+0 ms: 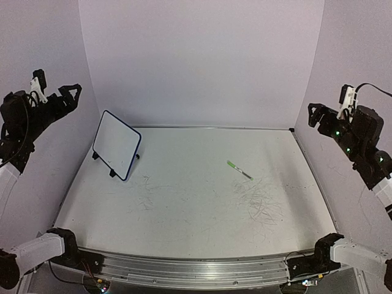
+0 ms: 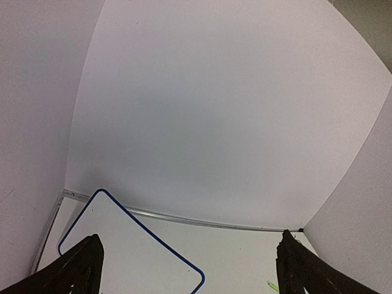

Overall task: Write a sentence on the whiteboard
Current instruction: Move the whiteboard stand to the center of the board.

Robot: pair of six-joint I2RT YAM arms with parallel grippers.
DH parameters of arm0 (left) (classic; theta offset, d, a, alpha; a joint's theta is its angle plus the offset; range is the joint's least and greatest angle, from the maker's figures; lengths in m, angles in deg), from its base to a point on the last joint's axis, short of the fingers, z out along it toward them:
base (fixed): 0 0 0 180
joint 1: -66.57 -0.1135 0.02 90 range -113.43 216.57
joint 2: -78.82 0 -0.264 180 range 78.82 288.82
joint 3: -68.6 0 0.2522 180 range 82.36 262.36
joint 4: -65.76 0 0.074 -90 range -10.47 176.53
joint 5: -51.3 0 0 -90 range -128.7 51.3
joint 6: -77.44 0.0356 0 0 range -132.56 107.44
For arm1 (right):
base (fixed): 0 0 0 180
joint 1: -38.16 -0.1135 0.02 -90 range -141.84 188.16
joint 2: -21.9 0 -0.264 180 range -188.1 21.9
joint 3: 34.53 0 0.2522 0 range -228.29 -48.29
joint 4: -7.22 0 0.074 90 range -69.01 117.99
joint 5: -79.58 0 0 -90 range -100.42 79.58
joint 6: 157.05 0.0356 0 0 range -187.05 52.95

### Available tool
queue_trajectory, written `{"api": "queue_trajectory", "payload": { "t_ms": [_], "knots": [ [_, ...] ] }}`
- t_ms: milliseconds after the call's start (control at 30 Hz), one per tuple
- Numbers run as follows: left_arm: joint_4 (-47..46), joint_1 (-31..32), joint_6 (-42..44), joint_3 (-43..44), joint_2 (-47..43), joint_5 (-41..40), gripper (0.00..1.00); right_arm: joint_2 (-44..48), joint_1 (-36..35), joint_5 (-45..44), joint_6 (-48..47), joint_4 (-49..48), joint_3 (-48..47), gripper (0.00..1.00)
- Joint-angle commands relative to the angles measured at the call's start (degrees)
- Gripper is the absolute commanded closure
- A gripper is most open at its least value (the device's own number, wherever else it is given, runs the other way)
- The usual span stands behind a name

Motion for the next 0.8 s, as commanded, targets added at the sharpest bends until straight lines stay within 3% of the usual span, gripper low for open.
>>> {"api": "queue_trajectory", "payload": {
  "t_ms": [0, 333, 600, 767],
  "knots": [
    [3.6, -0.1, 0.6, -3.4, 0.4, 0.8, 0.00, -2.0, 0.1, -4.3, 1.9, 0.5, -1.2, 0.02],
    [14.4, -0.1, -6.3, -12.3, 1.7, -9.0, 0.01, -2.1, 0.2, -5.1, 5.1, -0.5, 2.1, 0.02],
    [16.8, -0.2, -10.3, -16.9, 11.7, -16.3, 0.01, -3.9, 0.1, 3.2, 4.9, -0.8, 2.9, 0.02],
    [12.6, -0.5, -9.9, -17.1, 21.2, -15.3, 0.01, -4.1, 0.2, 7.0, 6.2, -2.0, 4.1, 0.02]
  ]
}}
